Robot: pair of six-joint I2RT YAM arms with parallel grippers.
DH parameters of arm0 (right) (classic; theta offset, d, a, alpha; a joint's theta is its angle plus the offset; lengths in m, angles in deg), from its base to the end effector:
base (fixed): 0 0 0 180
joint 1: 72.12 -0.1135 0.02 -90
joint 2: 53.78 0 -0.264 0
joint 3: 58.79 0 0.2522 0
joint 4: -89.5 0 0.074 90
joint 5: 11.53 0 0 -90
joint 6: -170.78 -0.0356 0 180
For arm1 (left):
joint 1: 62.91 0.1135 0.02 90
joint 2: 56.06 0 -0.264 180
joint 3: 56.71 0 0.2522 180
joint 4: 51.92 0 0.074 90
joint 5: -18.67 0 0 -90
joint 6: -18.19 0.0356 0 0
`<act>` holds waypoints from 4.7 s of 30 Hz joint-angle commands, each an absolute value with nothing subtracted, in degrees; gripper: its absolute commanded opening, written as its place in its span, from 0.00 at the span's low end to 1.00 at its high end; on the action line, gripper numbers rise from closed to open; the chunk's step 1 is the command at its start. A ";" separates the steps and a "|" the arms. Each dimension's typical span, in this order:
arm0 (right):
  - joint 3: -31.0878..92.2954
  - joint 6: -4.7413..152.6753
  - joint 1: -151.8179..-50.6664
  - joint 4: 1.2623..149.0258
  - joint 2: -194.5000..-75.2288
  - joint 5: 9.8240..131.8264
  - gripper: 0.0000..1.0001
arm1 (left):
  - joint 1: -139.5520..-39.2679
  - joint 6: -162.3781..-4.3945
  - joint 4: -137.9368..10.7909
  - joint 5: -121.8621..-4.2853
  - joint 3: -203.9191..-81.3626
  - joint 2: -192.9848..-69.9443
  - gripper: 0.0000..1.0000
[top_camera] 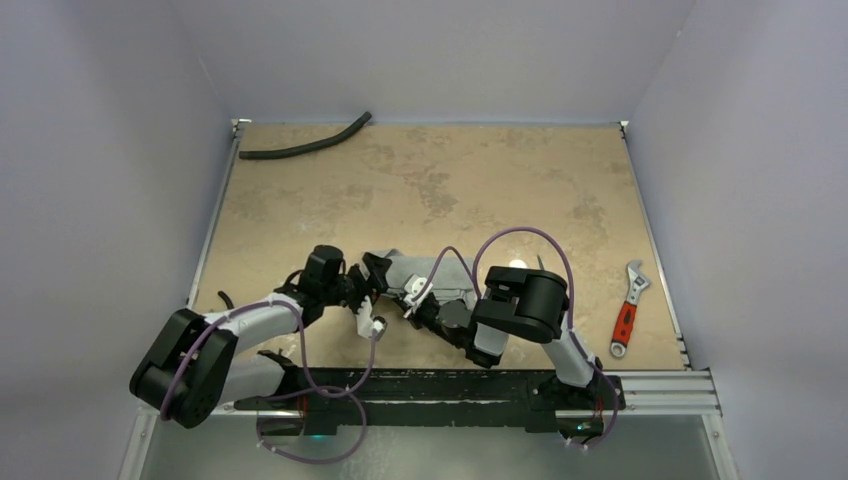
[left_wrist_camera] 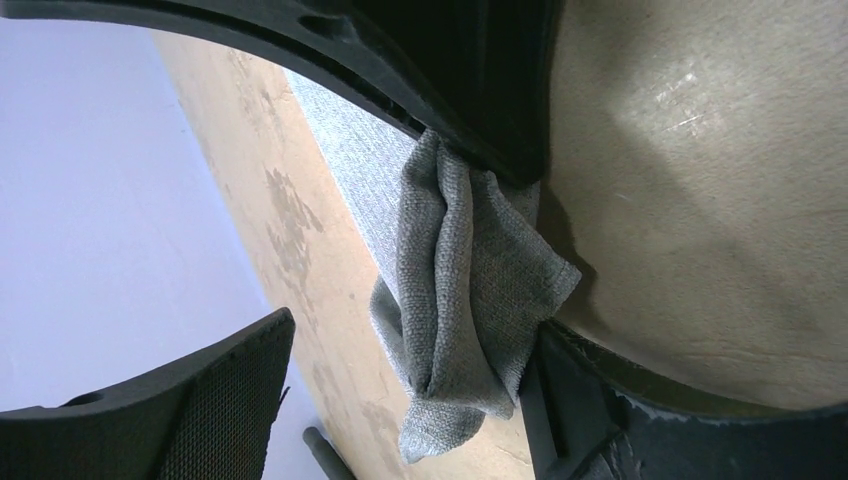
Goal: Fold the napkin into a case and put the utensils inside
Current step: Pass from the left arm to the right, then pass from the right arm to the left, then pass from the left arm to the right
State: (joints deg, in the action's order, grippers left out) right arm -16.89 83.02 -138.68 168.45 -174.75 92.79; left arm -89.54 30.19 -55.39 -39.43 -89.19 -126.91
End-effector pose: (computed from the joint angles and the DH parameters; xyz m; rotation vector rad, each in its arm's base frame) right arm 0.1323 0.2829 0.0920 -0.7393 1.4351 0.6805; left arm 0.1782 -0.1104 0.1368 2.0633 0.6866 0.1014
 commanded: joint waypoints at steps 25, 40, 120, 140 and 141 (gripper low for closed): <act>-17.85 83.79 -138.64 185.51 -174.68 91.03 0.38 | -89.39 24.72 -71.64 -33.08 -95.63 -122.94 0.02; -17.70 89.79 -138.88 191.71 -171.16 94.81 0.45 | -89.37 22.40 -73.83 -33.71 -97.01 -124.17 0.00; -15.55 83.93 -137.06 195.06 -165.74 86.08 0.00 | -89.36 20.71 -76.43 -36.10 -96.26 -121.12 0.71; -14.36 72.01 -130.59 179.51 -168.89 72.65 0.00 | -84.96 -16.70 -82.37 -41.38 -112.53 -123.72 0.82; -14.24 72.04 -130.57 179.04 -169.32 72.32 0.00 | -84.78 -20.11 -80.75 -41.74 -112.60 -124.00 0.84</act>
